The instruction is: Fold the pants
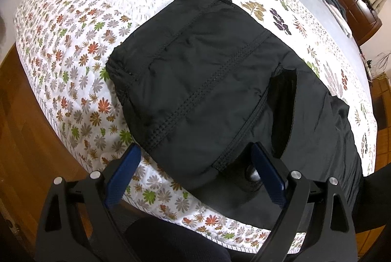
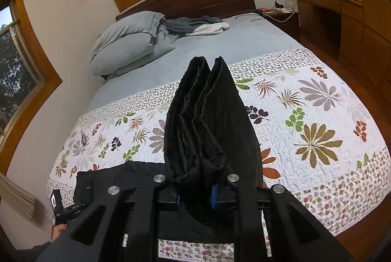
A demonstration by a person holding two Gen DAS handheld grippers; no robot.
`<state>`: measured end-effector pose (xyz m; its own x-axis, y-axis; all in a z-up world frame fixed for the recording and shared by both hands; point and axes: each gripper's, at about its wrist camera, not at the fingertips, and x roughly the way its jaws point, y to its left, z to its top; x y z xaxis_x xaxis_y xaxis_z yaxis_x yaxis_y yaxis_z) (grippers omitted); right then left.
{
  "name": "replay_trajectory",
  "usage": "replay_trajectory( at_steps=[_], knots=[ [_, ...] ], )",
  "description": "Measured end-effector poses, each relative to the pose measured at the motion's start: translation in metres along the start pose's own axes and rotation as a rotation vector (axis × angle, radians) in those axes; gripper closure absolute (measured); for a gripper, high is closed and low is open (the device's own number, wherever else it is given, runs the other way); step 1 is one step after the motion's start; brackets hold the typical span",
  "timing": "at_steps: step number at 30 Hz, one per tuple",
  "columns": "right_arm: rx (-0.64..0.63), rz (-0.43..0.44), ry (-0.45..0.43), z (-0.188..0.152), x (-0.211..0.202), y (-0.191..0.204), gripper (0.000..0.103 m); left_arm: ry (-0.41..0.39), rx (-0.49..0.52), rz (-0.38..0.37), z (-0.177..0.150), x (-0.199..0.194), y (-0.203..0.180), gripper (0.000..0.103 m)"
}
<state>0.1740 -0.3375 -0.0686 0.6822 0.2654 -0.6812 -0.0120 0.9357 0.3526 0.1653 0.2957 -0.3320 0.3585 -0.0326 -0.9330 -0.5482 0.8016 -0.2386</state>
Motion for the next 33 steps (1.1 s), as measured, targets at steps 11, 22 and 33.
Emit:
replay_trajectory(
  at_steps=[11, 22, 33],
  knots=[
    [-0.066, -0.017, 0.038, -0.005, 0.015, 0.027, 0.086, 0.008, -0.016, -0.037, -0.003, -0.001, 0.012, 0.013],
    [-0.144, -0.058, 0.106, -0.015, 0.038, 0.053, 0.087, 0.002, -0.043, -0.082, -0.005, -0.005, 0.023, 0.013],
    [-0.232, -0.14, 0.159, -0.03, 0.056, 0.08, 0.087, 0.018, -0.076, -0.143, -0.007, -0.006, 0.038, 0.018]
  ],
)
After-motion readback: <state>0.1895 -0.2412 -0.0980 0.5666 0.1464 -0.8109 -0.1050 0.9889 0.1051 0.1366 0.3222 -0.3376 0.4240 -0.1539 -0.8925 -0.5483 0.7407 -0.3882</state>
